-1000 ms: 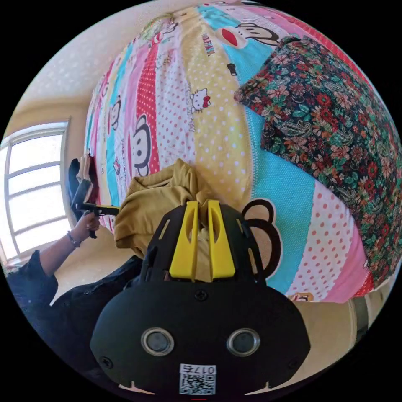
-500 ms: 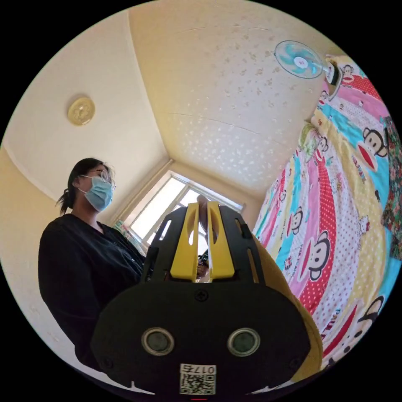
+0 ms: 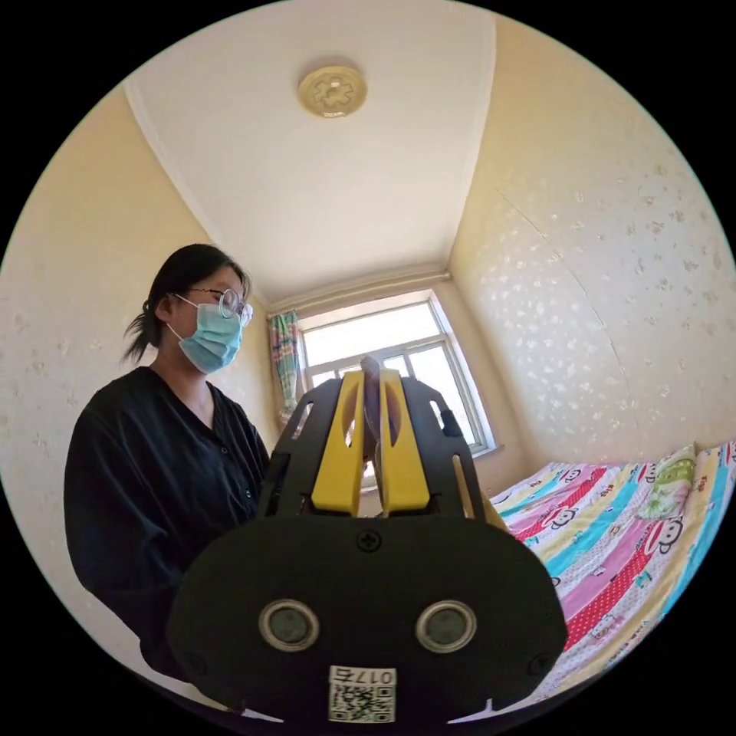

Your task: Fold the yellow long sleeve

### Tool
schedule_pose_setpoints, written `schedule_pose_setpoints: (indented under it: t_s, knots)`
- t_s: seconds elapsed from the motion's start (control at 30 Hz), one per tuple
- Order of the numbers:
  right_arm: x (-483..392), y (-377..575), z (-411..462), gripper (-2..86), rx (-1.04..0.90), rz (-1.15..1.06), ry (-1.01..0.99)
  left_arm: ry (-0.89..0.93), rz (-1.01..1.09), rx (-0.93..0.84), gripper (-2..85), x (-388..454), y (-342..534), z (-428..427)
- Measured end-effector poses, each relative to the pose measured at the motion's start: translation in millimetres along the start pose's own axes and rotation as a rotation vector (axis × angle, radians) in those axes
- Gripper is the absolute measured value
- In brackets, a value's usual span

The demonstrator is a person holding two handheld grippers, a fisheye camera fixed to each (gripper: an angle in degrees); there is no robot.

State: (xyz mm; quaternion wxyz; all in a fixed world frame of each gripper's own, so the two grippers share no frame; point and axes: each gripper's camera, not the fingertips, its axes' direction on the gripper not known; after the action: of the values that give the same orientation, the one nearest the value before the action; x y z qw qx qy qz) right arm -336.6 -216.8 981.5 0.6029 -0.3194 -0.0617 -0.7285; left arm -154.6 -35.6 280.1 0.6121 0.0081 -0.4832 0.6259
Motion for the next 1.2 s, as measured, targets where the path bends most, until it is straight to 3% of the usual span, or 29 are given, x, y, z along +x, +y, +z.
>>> schedule_pose_setpoints:
  t_s: [0.4, 0.53, 0.63, 0.8, 0.9, 0.97, 1.07, 1.2]
  knots:
    - [-70, 57, 46, 2.8, -0.015, -0.022, -0.019, -0.079, 0.205, 0.007, 3.6, 143, 19, 21]
    - [-71, 57, 69, 2.9, -0.094, -0.07, 0.16, -0.243, 0.158, 0.01, 3.6, 135, 11, 45]
    - [-24, 78, 76, 3.0, -0.17, 0.047, 0.32, -0.388, 0.042, -0.026, 3.7, 83, 11, 70]
    - [109, 139, 89, 3.2, -0.314, 0.299, 0.584, -0.507, -0.203, -0.073, 3.6, -98, -12, 108]
    - [236, 174, 118, 3.6, -0.503, 0.346, 0.775, -0.719, -0.359, -0.154, 4.6, -249, -49, 133]
    - [350, 216, 131, 4.1, -0.61, 0.528, 0.876, -0.839, -0.458, -0.196, 5.7, -336, -54, 141]
    - [424, 284, 129, 4.5, -0.671, 0.79, 0.87, -1.008, -0.601, -0.269, 6.4, -434, -26, 136]
    - [422, 387, 106, 4.4, -0.683, 0.921, 0.785, -1.094, -0.725, -0.418, 8.5, -501, 87, 114]
